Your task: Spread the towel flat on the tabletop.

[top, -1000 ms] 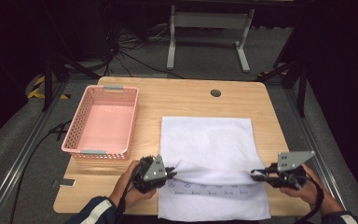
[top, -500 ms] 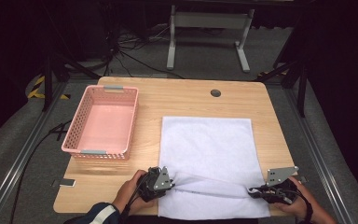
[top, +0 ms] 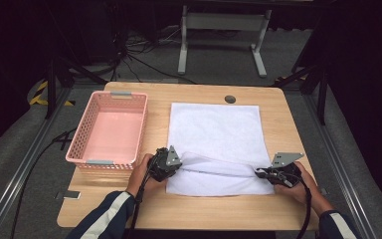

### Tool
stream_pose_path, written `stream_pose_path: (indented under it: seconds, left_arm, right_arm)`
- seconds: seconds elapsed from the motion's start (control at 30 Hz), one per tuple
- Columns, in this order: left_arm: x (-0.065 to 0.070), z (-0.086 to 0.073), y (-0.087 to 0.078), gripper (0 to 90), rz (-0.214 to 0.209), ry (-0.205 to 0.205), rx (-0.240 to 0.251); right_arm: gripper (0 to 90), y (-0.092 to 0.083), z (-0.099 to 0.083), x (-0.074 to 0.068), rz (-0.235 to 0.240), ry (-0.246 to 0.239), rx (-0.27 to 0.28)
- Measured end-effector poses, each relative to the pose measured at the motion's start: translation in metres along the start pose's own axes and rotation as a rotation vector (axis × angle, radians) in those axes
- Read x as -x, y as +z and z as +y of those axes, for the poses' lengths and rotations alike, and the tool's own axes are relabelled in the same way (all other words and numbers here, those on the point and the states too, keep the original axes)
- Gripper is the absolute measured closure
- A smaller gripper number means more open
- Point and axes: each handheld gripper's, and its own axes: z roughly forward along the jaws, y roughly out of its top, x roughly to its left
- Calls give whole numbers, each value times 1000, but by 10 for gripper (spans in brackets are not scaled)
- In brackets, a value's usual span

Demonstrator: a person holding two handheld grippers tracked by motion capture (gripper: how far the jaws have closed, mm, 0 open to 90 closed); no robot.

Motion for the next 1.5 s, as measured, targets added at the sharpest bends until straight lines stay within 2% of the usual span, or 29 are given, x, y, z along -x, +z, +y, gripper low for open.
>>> stream_pose_path:
  seconds: [0.07, 0.13, 0.17, 0.23, 0.27, 0.33, 0.4, 0.47, 0.57, 0.6, 0.67, 0.73, 0.77, 0.8, 0.83, 0.87, 0.9, 0.93, 0.97, 1.0, 1.07, 1.1, 1.13, 1.2, 1.23, 1.27, 1.3, 1.37, 1.5]
  left_arm:
    - [0, -1, -6, 824, -9, 2, 27]
    - [2, -5, -19, 821, -12, 5, 96]
    - [6, -9, -29, 821, -1, 37, 122]
    - [11, -13, -36, 816, -7, 59, 142]
    - [16, -17, -41, 811, -13, 87, 131]
    - [21, -21, -43, 792, -18, 101, 129]
    - [27, -27, -47, 776, -41, 133, 99]
    - [31, -33, -50, 757, -78, 115, 87]
    - [32, -38, -56, 669, -89, 61, 79]
    - [32, -38, -59, 673, -102, 43, 86]
    - [32, -36, -64, 581, -77, -16, 110]
    - [31, -33, -67, 542, -95, -39, 137]
    - [32, -30, -67, 505, -83, -50, 145]
    - [32, -25, -68, 394, -78, -47, 153]
    - [35, -17, -67, 400, -142, -18, 164]
    - [35, -17, -67, 389, -142, -18, 164]
    - [39, -11, -64, 389, -142, 35, 146]
    - [42, -7, -59, 359, -155, 49, 134]
    - [42, -4, -54, 359, -156, 44, 119]
    - [42, -3, -49, 359, -152, 33, 101]
    - [38, -4, -31, 323, -185, -29, 25]
    - [38, -4, -28, 328, -191, -14, 21]
    - [38, -4, -28, 388, -191, -14, 21]
    - [40, -7, -25, 517, -218, 52, -29]
    - [40, -9, -26, 613, -220, 56, -34]
    - [39, -9, -27, 644, -212, 60, -46]
    - [39, -11, -27, 717, -208, 49, -39]
    - [37, -12, -30, 737, -207, 39, -42]
    - [34, -15, -38, 800, -188, 11, 11]
  right_arm:
    - [820, -4, -1, -2, 3, -1, 18]
    - [792, -21, -2, -7, 25, -26, 55]
    - [786, -26, -3, -10, 37, -40, 66]
    - [771, -34, -6, -13, 66, -56, 68]
    - [765, -37, -8, -16, 68, -65, 65]
    - [730, -42, -11, -20, 75, -84, 54]
    - [683, -45, -15, -27, 108, -103, 36]
    - [676, -46, -20, -35, 142, -124, 1]
    - [627, -50, -23, -42, 152, -136, -25]
    - [616, -53, -24, -44, 168, -132, -10]
    - [559, -61, -26, -46, 174, -131, 23]
    - [553, -65, -26, -47, 178, -129, 34]
    - [566, -69, -25, -48, 158, -119, 52]
    - [632, -72, -22, -47, 120, -87, 67]
    - [650, -73, -20, -46, 96, -74, 66]
    - [650, -73, -20, -46, 96, -74, 66]
    - [660, -72, -19, -45, 84, -69, 65]
    - [652, -71, -17, -45, 96, -62, 64]
    - [638, -66, -15, -49, 96, -81, 26]
    - [638, -66, -15, -49, 96, -81, 26]
    - [595, -59, -17, -51, 113, -81, -6]
    - [596, -58, -18, -50, 114, -81, -11]
    - [596, -57, -20, -50, 121, -80, -22]
    - [601, -55, -23, -52, 117, -84, -50]
    - [614, -54, -25, -53, 117, -89, -68]
    - [645, -54, -26, -53, 110, -84, -81]
    - [681, -53, -27, -53, 109, -83, -79]
    - [717, -52, -28, -53, 109, -79, -80]
    - [791, -49, -28, -56, 81, -95, -127]
